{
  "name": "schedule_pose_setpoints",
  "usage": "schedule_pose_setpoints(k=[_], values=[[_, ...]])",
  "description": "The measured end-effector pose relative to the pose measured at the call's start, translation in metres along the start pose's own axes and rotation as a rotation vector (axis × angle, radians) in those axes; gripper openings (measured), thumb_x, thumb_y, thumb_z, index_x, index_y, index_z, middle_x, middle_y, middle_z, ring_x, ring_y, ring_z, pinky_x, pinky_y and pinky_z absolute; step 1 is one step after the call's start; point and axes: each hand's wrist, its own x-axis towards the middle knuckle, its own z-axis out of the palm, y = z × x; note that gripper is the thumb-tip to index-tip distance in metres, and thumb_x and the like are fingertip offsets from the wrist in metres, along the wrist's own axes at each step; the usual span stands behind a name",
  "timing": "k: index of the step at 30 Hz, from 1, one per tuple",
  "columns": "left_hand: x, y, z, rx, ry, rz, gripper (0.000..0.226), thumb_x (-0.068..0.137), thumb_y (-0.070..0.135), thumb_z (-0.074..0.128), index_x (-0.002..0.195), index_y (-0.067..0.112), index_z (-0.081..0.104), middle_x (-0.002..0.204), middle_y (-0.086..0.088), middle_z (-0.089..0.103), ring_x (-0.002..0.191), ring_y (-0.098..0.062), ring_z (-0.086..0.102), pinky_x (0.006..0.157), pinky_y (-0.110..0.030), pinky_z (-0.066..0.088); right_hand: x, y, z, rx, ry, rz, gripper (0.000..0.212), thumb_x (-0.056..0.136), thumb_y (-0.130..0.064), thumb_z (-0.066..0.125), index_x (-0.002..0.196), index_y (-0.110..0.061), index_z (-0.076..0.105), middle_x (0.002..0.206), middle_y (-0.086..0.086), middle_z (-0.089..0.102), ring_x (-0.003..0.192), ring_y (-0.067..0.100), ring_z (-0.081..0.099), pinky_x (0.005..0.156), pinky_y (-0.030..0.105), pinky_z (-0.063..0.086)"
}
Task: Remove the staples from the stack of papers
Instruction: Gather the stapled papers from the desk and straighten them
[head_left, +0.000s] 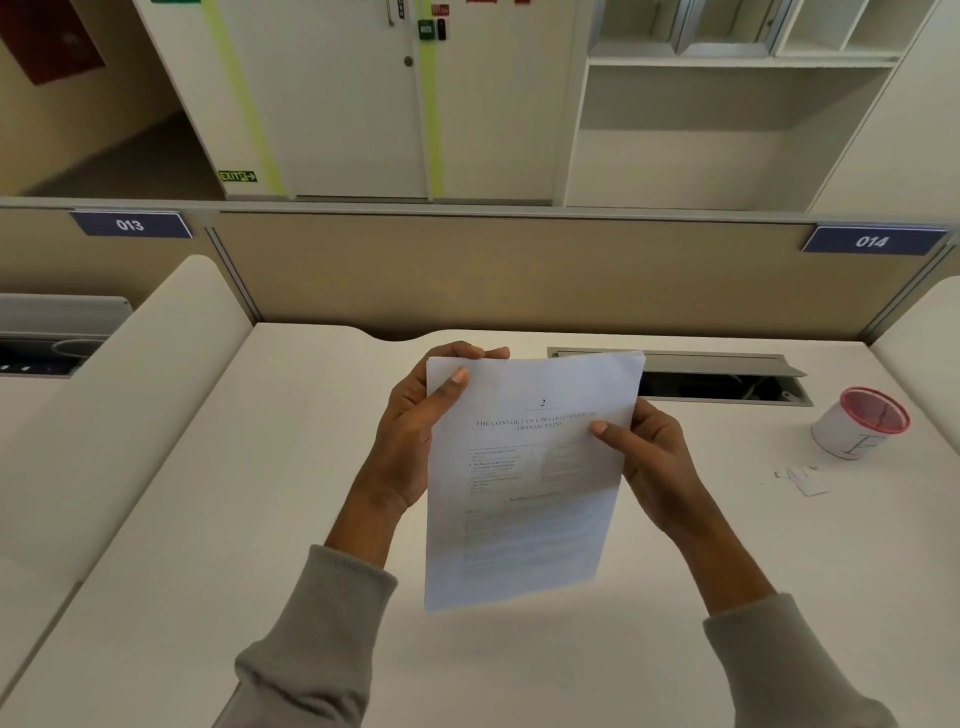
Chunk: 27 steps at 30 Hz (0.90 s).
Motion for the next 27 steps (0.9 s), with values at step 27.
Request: schedule_pose_setpoints(k=[27], values=[[0.016, -0.066, -0.004, 0.454, 0.142, -0.066, 0.028, 0.1, 0.03, 0.058, 0.127, 0.024, 0.054, 0.118, 0.007, 0.067, 0.103, -0.011, 0.066, 0.073, -0.019, 0.055, -0.002, 0.015, -0.004, -0.094, 0.26, -0.083, 0.021, 0.093, -0.003, 0.061, 0.112, -0.008, 0.067, 0.106, 0.011, 0.073, 0.097, 0.032, 0.07, 0.078, 0.043, 0.059]])
